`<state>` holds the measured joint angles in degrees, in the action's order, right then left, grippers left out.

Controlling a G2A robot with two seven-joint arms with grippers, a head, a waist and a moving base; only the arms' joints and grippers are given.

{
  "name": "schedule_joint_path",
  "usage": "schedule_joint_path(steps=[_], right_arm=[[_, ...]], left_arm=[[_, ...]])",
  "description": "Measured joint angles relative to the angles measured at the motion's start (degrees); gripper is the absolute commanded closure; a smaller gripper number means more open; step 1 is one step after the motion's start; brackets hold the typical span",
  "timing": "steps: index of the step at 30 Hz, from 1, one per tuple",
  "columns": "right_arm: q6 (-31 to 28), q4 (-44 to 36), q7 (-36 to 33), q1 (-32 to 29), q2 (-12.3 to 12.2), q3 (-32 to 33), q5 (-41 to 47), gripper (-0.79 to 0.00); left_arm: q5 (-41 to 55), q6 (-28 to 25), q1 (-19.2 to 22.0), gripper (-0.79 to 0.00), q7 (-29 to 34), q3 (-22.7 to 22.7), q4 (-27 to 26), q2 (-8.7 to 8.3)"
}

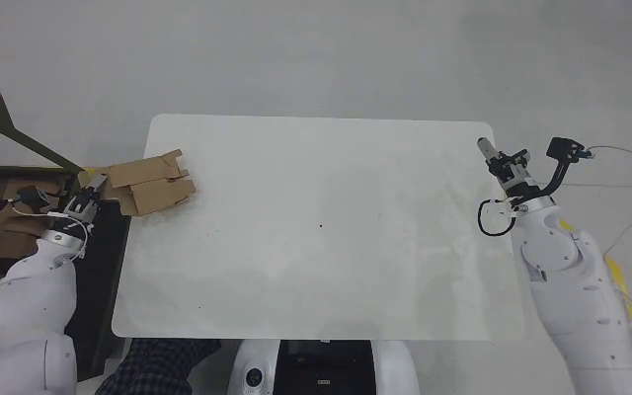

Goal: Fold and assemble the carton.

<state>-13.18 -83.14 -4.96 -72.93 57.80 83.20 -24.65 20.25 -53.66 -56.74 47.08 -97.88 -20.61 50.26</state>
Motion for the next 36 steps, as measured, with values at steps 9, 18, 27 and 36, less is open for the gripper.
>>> schedule_joint_path(steps=[9, 18, 27, 36], right_arm=[[0.0, 0.0, 0.0, 0.0, 0.0, 0.0, 0.0, -0.785], [0.0, 0.0, 0.0, 0.0, 0.0, 0.0, 0.0, -0.785], [0.0, 0.0, 0.0, 0.0, 0.0, 0.0, 0.0, -0.785], [0.0, 0.0, 0.0, 0.0, 0.0, 0.0, 0.0, -0.785]], left_arm=[[5.1, 1.4, 0.6, 0.000, 4.9, 0.2, -9.8, -0.09], [5.9, 3.6, 5.3, 0.000, 6.9, 5.3, -19.0, 1.11], [5.4, 7.2, 12.9, 0.000, 7.7, 15.2, -20.6, 4.39], [4.0, 8.6, 17.4, 0.000, 7.5, 26.4, -23.3, 8.53]])
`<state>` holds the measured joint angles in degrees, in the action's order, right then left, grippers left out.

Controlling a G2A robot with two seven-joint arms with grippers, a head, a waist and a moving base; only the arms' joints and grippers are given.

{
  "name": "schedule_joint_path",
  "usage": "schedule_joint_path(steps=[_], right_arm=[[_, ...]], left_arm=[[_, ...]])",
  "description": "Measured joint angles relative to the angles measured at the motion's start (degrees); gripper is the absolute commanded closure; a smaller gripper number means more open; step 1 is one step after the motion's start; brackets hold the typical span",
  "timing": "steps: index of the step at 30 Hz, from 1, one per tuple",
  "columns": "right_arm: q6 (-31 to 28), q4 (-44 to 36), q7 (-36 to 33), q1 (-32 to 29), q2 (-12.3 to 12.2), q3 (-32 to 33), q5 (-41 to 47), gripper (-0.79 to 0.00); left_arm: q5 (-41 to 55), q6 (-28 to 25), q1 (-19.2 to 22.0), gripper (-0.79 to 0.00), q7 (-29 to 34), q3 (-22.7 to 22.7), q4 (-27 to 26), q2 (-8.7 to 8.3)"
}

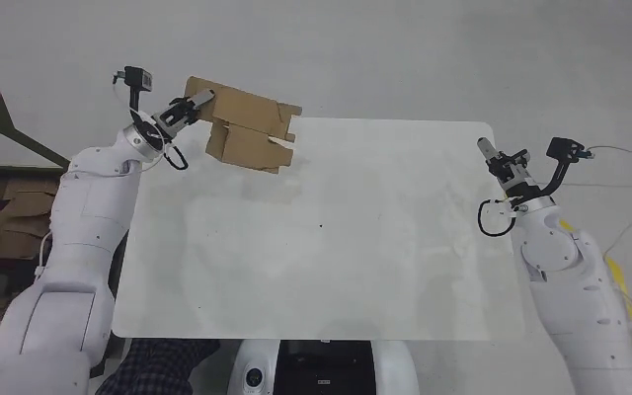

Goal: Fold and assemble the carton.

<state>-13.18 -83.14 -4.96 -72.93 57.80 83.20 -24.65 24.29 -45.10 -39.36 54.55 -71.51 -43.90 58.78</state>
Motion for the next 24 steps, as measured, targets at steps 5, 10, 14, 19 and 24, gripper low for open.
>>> schedule_joint_path(steps=[5, 10, 14, 19, 24], right_arm=[[0.0, 0.0, 0.0, 0.0, 0.0, 0.0, 0.0, -0.785], [0.0, 0.0, 0.0, 0.0, 0.0, 0.0, 0.0, -0.785], [0.0, 0.0, 0.0, 0.0, 0.0, 0.0, 0.0, -0.785], [0.0, 0.0, 0.0, 0.0, 0.0, 0.0, 0.0, -0.785], [0.0, 0.0, 0.0, 0.0, 0.0, 0.0, 0.0, -0.785]], left_arm=[[0.8, 0.6, 1.6, 0.000, -0.1, 4.4, -1.5, 1.86], [0.8, 1.7, 3.0, 0.000, -0.3, 8.3, -3.0, 3.54], [-0.6, 3.3, 4.2, 0.000, 0.0, 12.0, -4.0, 5.00], [-1.0, 4.1, 5.0, 0.000, 1.9, 15.9, -5.4, 6.60], [-2.4, 4.3, 5.3, 0.000, 2.8, 19.6, -5.8, 8.11]])
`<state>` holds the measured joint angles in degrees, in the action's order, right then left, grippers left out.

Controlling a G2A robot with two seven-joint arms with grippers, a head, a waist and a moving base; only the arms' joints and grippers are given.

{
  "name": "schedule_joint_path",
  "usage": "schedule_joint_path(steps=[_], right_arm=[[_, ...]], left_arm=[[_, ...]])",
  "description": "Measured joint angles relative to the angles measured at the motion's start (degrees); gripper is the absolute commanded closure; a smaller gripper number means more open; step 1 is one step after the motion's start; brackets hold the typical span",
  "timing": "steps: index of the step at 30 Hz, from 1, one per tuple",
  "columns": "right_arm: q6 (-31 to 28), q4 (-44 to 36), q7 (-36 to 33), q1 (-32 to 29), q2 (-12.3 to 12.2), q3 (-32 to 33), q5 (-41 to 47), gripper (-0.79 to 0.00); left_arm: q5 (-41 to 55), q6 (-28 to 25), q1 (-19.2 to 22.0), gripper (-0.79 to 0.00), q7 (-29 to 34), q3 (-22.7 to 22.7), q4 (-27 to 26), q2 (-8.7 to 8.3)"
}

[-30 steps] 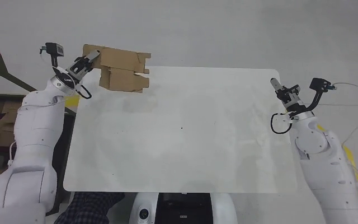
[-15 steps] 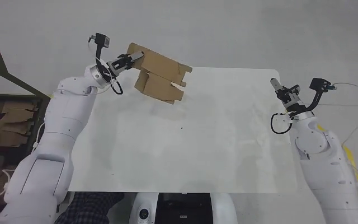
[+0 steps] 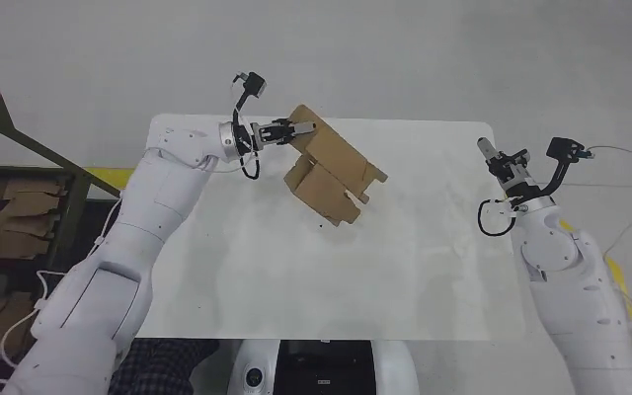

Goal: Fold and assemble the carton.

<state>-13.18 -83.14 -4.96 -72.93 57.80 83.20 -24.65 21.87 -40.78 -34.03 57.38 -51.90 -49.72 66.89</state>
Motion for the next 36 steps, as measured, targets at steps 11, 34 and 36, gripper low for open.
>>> schedule_joint_path(steps=[11, 34, 36], right_arm=[[0.0, 0.0, 0.0, 0.0, 0.0, 0.0, 0.0, -0.785], [0.0, 0.0, 0.0, 0.0, 0.0, 0.0, 0.0, -0.785], [0.0, 0.0, 0.0, 0.0, 0.0, 0.0, 0.0, -0.785]], left_arm=[[0.5, -1.2, 0.8, 0.000, 3.0, 2.6, 1.1, 1.51], [0.5, -1.2, 0.8, 0.000, 3.0, 2.6, 1.1, 1.50], [0.5, -1.2, 0.8, 0.000, 3.0, 2.6, 1.1, 1.50]])
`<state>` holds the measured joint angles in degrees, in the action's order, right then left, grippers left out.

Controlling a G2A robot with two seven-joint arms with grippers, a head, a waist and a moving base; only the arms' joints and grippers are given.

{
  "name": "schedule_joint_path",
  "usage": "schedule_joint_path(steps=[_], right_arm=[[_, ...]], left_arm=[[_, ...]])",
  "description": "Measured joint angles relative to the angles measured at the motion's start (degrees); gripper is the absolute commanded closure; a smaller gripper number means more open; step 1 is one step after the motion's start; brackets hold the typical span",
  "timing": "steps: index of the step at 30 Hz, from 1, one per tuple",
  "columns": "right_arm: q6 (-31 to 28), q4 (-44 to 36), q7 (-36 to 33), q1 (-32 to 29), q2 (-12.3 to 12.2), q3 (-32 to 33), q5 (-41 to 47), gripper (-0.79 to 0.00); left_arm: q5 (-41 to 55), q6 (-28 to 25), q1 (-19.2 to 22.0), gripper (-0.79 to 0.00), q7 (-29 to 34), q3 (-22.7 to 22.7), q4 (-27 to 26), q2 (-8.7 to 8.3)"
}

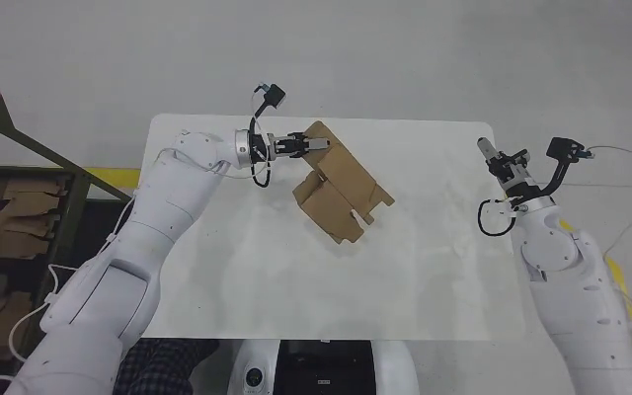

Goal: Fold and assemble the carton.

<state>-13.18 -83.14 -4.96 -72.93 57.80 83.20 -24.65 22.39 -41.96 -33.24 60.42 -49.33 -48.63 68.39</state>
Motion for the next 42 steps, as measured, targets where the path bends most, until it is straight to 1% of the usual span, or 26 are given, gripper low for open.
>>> schedule_joint_path(steps=[7, 10, 13, 16, 18, 23, 28, 32, 35, 42], right_arm=[[0.0, 0.0, -0.1, -0.2, 0.0, 0.0, 0.0, -0.785], [-1.6, 0.0, -1.9, -0.6, 0.0, 0.5, 0.9, -0.785], [-4.4, 0.5, -5.1, -0.7, 0.0, 0.7, 3.6, -0.785], [-7.5, 1.0, -9.2, -0.3, 0.1, 0.3, 6.7, -0.785], [-10.4, 1.6, -13.3, 0.5, 0.1, -0.6, 9.2, -0.785], [-15.8, 3.4, -22.7, 3.5, 0.5, -4.4, 13.0, -0.785], [-17.6, 6.7, -29.8, 7.2, 1.1, -8.1, 18.5, -0.785], [-21.9, 9.0, -38.5, 10.1, 1.5, -11.5, 24.8, -0.785], [-24.2, 10.1, -43.4, 11.8, 1.9, -13.8, 29.1, -0.785], [-27.0, 11.9, -50.6, 15.7, 2.9, -18.5, 36.6, -0.785]], left_arm=[[0.0, 0.0, 0.0, 0.000, 0.0, 0.0, 0.0, 0.00], [0.0, 0.0, 0.0, 0.000, 0.0, 0.0, 0.0, 0.00], [0.0, 0.0, 0.0, 0.000, 0.0, 0.0, 0.0, 0.00], [0.0, 0.0, 0.0, 0.000, 0.0, 0.0, 0.0, 0.00], [0.0, 0.0, 0.0, 0.000, 0.0, 0.0, 0.0, 0.00], [0.0, 0.0, 0.0, 0.000, 0.0, 0.0, 0.0, 0.00], [0.0, 0.0, 0.0, 0.000, 0.0, 0.0, 0.0, 0.00], [0.0, 0.0, 0.0, 0.000, 0.0, 0.0, 0.0, 0.00], [0.0, 0.0, 0.0, 0.000, 0.0, 0.0, 0.0, 0.00], [0.0, 0.0, 0.0, 0.000, 0.0, 0.0, 0.0, 0.00]])
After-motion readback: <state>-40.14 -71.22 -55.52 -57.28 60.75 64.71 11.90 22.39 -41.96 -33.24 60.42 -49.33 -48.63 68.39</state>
